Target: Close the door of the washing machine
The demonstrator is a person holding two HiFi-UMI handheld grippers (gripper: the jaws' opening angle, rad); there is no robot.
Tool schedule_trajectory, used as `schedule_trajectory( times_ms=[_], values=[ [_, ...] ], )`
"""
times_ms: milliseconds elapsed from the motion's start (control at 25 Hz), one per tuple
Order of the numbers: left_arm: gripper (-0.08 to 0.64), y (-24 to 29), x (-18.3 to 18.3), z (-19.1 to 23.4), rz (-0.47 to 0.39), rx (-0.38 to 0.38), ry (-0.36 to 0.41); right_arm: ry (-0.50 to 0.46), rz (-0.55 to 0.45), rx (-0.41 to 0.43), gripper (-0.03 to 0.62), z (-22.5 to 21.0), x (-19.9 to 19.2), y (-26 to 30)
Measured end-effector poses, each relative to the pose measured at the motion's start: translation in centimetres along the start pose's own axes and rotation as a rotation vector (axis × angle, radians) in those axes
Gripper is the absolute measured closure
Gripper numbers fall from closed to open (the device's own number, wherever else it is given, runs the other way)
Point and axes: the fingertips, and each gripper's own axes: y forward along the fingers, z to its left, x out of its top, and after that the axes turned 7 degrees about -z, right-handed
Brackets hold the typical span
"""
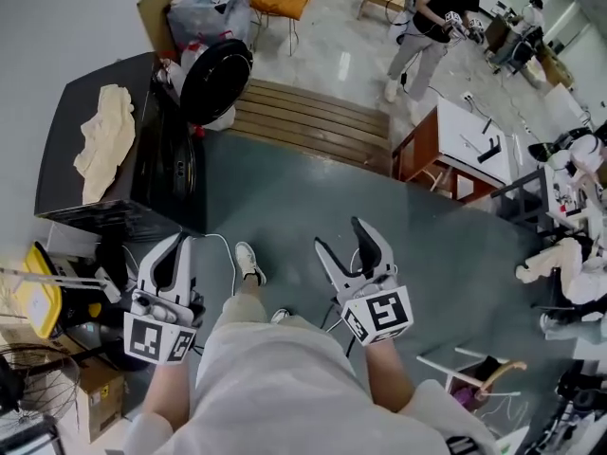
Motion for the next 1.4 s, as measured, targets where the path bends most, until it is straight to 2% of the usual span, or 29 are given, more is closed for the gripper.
schedule_trajectory(
  times_ms=[160, 320, 480, 680, 840, 1120, 1200, 1320, 1400],
  values=[
    [0.555, 3.8, -2.4, 5.1, -0.017, 0.039, -0.031, -0.045, 0.043, 0.029, 0.313, -1.6, -0.5, 6.3],
    [0.555, 8.6, -4.2, 11.8, -0.026, 0.091, -0.057, -0.096, 0.074, 0.079, 0.311, -2.9, 0.8, 15.1],
    [0.555, 14.4, -3.4, 17.8, -0.07, 0.106, -0.054, -0.123, 0.066, 0.116, 0.311, -4.0, 3.0, 24.1],
    [0.555, 18.8, -2.1, 23.6, -0.104, 0.111, -0.017, -0.153, 0.025, 0.158, 0.311, -4.1, 5.3, 32.2],
    [0.555, 19.9, -2.7, 26.2, -0.092, 0.151, -0.019, -0.143, 0.065, 0.191, 0.311, -4.5, 3.9, 35.4],
    [0.555, 22.3, -5.0, 28.2, -0.016, 0.259, -0.02, -0.127, 0.108, 0.248, 0.311, -8.7, 2.0, 41.7],
    [0.555, 24.3, -5.0, 29.4, -0.018, 0.299, -0.004, -0.121, 0.106, 0.263, 0.311, -10.8, 1.7, 44.3],
    [0.555, 27.4, -4.2, 30.4, -0.053, 0.368, -0.022, -0.145, 0.124, 0.317, 0.311, -13.7, 0.9, 48.3],
    [0.555, 30.1, -3.2, 30.3, -0.066, 0.378, -0.003, -0.166, 0.132, 0.353, 0.31, -15.5, 0.6, 50.8]
  ],
)
